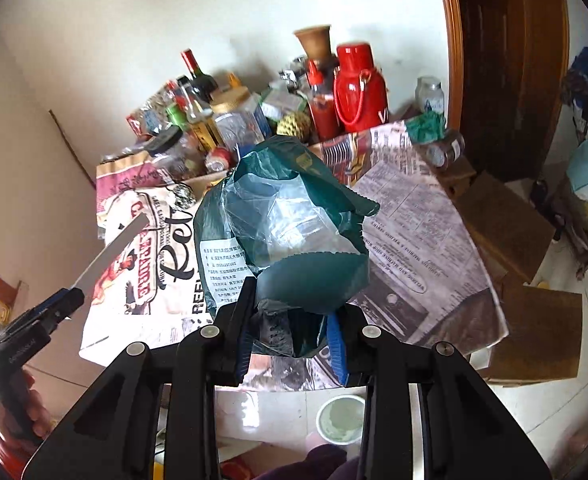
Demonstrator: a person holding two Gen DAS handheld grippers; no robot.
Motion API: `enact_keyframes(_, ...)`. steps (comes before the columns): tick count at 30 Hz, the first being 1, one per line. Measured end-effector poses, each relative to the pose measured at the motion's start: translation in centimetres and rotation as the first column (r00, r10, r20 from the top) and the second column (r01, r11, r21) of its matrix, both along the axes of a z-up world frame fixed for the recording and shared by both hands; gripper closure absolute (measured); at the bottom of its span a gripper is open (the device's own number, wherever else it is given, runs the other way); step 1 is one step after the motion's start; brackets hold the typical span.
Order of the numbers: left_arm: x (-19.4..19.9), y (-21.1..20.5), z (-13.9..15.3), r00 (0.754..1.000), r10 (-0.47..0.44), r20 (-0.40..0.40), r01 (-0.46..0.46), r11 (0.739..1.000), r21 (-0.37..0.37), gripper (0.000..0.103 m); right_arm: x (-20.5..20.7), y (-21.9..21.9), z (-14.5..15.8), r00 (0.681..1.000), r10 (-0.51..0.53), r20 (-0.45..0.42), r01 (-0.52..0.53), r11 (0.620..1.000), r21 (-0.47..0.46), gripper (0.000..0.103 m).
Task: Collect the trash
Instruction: 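Grasp the white card with the left tool while the right tool grasps the green bag, then carry the white card and green bag down over the white bucket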
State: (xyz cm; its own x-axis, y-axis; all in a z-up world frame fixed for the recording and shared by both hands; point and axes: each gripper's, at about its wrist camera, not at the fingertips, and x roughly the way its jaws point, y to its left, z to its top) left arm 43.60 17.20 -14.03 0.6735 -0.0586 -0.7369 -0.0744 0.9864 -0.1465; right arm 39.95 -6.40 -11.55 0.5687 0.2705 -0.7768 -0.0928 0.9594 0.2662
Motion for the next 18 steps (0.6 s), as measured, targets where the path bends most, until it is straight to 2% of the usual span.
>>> enact_keyframes(7, -5.4, -3.0, 2.1, 0.998, 0.040, 0.046, -0.040, 0.999, -0.004, 0.053, -4.0, -1.8, 1.7, 0.995, 0.064, 0.075, -0.064, 0.998, -0.003, 0.074)
enact_keyframes(13, -10.6, -7.9, 2.9, 0.996, 0.068, 0.059, -0.067, 0.998, -0.018, 0.053, -7.7, -4.2, 1.9, 0.989, 0.134, 0.068, -0.133, 0.991, -0.010, 0.074)
enact_keyframes(18, -14.6, -11.9, 2.2, 0.996, 0.076, 0.044, -0.075, 0.996, -0.040, 0.053, -10.9, -6.1, 1.2, 0.984, 0.173, 0.044, -0.172, 0.985, -0.027, 0.074)
